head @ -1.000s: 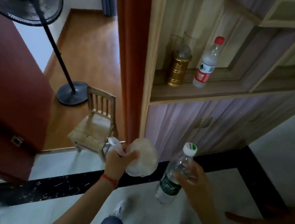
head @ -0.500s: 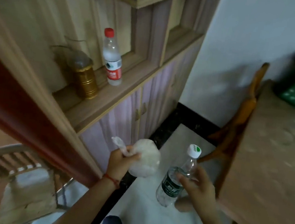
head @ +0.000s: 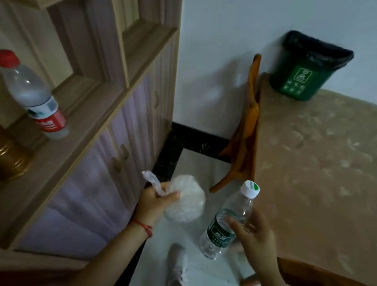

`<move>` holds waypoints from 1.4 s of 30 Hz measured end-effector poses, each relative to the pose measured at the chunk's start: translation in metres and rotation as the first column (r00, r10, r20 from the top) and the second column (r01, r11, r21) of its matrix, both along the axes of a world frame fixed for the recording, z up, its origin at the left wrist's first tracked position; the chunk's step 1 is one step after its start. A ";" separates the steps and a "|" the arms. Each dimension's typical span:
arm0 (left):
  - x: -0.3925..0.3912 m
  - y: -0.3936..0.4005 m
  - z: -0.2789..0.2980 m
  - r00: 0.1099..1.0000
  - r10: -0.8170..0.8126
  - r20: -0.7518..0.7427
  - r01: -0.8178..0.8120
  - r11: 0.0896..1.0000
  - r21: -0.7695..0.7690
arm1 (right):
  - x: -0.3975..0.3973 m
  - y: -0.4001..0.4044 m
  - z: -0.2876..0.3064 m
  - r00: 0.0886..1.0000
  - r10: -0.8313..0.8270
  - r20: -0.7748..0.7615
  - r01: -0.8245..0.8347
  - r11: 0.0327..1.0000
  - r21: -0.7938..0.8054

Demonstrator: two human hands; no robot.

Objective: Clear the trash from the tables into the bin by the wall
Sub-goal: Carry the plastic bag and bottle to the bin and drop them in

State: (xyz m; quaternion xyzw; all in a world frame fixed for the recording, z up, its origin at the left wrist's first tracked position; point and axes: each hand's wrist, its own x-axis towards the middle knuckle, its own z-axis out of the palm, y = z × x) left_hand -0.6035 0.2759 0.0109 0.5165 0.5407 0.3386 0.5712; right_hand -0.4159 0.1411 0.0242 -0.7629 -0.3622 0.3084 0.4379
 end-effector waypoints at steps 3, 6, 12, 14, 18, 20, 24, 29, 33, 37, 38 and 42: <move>0.020 0.037 -0.005 1.000 0.004 0.011 -0.004 0.999 -0.039 | 0.018 0.034 -0.002 0.999 -0.029 0.015 0.028 0.999 0.019; 0.044 0.080 -0.006 1.000 0.004 0.012 -0.003 0.999 -0.042 | 0.043 0.076 -0.004 0.999 -0.045 0.006 0.044 0.998 0.032; 0.090 0.159 0.002 1.000 0.016 0.013 -0.016 0.999 -0.046 | 0.091 0.158 0.003 1.000 -0.017 -0.004 0.017 0.999 0.046; 0.103 0.184 0.004 1.000 0.025 0.005 -0.024 0.999 -0.044 | 0.104 0.183 0.006 1.000 0.008 -0.010 -0.007 0.999 0.047; 0.124 0.233 0.006 1.000 0.012 -0.007 -0.013 0.999 -0.038 | 0.119 0.228 0.009 0.999 0.004 -0.049 -0.001 0.998 0.065; 0.135 0.260 0.005 1.000 0.006 0.007 -0.005 0.999 -0.039 | 0.126 0.254 0.008 0.998 -0.011 -0.065 0.016 0.998 0.066; 0.157 0.326 0.002 0.999 -0.024 0.031 0.025 0.999 -0.032 | 0.141 0.312 0.006 0.995 -0.059 -0.080 0.065 0.995 0.079; 0.184 0.408 0.006 0.994 -0.109 0.013 0.109 0.994 0.024 | 0.157 0.380 0.007 0.982 -0.145 -0.119 0.156 0.984 0.083; 0.204 0.460 0.011 0.990 -0.137 0.043 0.136 0.990 0.024 | 0.167 0.423 0.016 0.981 -0.171 -0.095 0.179 0.980 0.088; 0.225 0.498 0.012 0.989 -0.135 0.066 0.134 0.991 0.016 | 0.181 0.455 0.020 0.976 -0.207 -0.074 0.214 0.972 0.100; 0.230 0.506 0.012 0.989 -0.130 0.066 0.130 0.991 0.011 | 0.185 0.463 0.021 0.975 -0.212 -0.067 0.218 0.971 0.100; 0.250 0.540 0.008 0.990 -0.124 0.060 0.125 0.992 -0.008 | 0.204 0.494 0.023 0.973 -0.215 -0.079 0.223 0.970 0.094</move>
